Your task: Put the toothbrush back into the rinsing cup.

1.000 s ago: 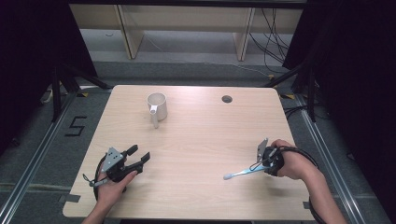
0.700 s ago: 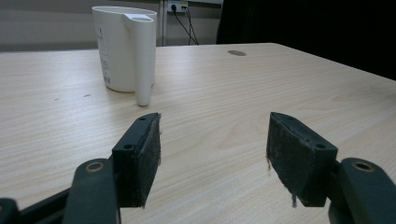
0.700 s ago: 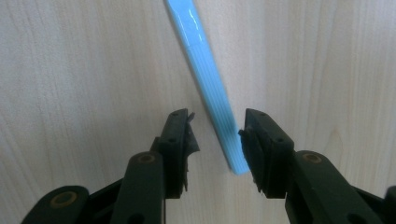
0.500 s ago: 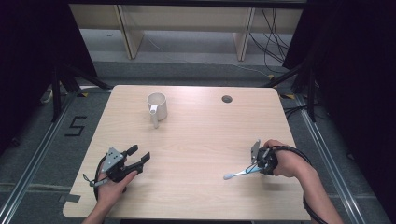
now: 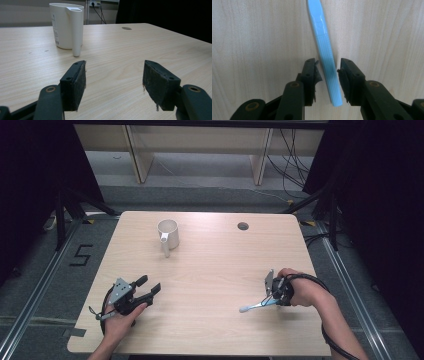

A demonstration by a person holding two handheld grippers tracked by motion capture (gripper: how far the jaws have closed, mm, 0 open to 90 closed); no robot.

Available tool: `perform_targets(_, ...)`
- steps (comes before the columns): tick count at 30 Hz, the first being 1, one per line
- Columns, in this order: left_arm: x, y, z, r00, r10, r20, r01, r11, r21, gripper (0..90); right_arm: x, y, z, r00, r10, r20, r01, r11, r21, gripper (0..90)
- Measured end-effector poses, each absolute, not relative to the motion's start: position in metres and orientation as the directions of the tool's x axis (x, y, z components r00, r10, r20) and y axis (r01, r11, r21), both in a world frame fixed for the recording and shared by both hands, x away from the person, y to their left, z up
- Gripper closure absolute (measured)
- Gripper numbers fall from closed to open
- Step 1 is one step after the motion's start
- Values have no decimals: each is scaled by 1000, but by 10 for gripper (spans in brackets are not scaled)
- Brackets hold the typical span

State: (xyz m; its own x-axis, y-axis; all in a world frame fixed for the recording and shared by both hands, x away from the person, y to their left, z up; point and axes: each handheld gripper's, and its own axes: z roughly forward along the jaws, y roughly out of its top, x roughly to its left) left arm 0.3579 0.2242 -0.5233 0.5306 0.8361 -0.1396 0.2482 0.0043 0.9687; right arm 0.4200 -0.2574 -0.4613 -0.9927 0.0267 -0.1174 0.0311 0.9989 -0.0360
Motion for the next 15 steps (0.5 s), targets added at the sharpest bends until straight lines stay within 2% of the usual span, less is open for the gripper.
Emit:
perform_targets(3,358,224,-523,530,836,-141,248,5,969,348,424,-254,-461,-992,-51,-113,-48,998,-29,664)
perform_targets(4,358,224,-523,531,836,-140,249,5,969,348,422,-253,-461,-995,-24,-102,-20,999,-41,664)
perform_targets(10,359,224,-524,537,831,-148,237,21,971,348,420,-243,-461,-997,-54,-63,-51,997,-49,684)
perform_targets(15,359,224,-524,537,831,-147,237,19,971,348,423,-239,-462,-989,-128,-73,-124,991,-50,683)
